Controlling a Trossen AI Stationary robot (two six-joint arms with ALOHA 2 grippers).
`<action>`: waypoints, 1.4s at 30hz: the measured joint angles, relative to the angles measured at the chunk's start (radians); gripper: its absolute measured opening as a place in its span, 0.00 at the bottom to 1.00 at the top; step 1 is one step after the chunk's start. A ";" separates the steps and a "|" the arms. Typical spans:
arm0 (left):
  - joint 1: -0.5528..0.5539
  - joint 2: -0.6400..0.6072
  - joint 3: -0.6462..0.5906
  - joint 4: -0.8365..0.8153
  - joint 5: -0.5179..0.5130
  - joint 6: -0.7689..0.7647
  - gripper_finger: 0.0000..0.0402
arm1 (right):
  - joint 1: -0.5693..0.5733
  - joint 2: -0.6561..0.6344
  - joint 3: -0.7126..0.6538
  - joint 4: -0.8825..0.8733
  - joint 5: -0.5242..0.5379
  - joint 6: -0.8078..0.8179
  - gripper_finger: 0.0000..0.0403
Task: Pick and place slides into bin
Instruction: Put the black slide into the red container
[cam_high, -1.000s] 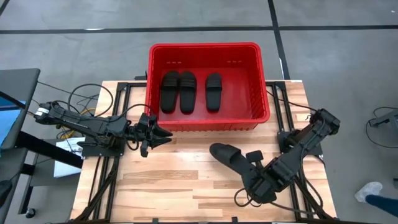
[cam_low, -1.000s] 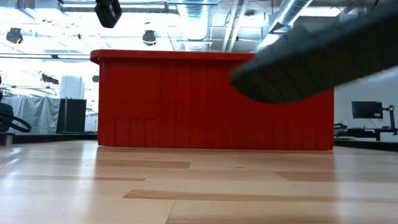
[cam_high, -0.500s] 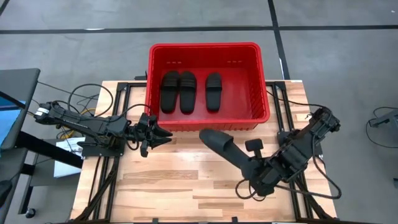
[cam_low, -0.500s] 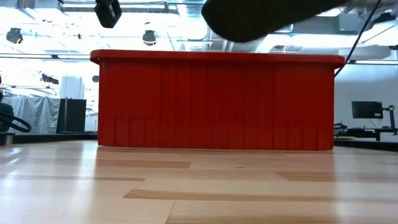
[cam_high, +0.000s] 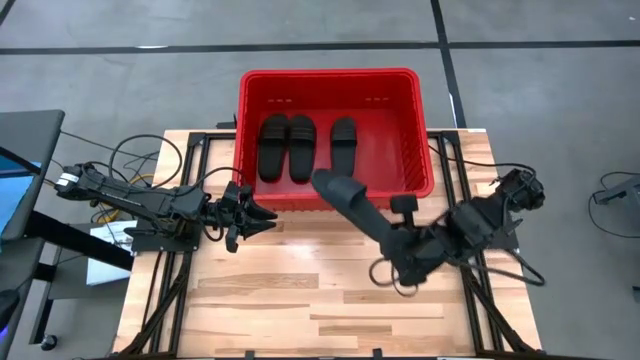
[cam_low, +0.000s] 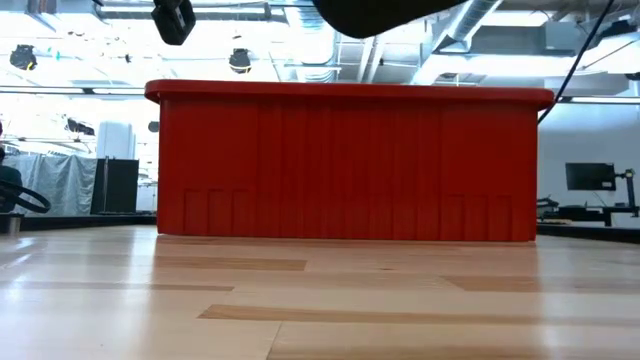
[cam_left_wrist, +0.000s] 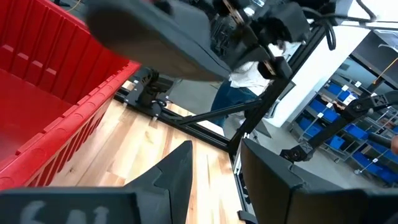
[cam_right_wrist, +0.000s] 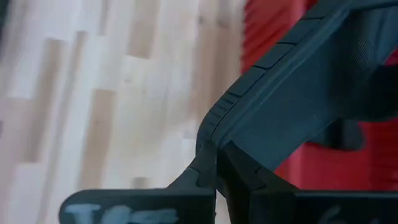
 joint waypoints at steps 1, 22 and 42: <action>0.000 0.000 0.000 0.000 0.000 0.000 0.31 | -0.018 0.000 0.002 0.000 0.010 -0.014 0.00; 0.000 0.000 0.000 -0.074 -0.015 0.007 0.31 | -0.577 0.000 0.002 0.000 0.048 -0.327 0.00; 0.001 0.000 0.000 -0.069 -0.019 0.031 0.31 | -0.947 0.056 -0.064 0.001 -0.068 -0.401 0.00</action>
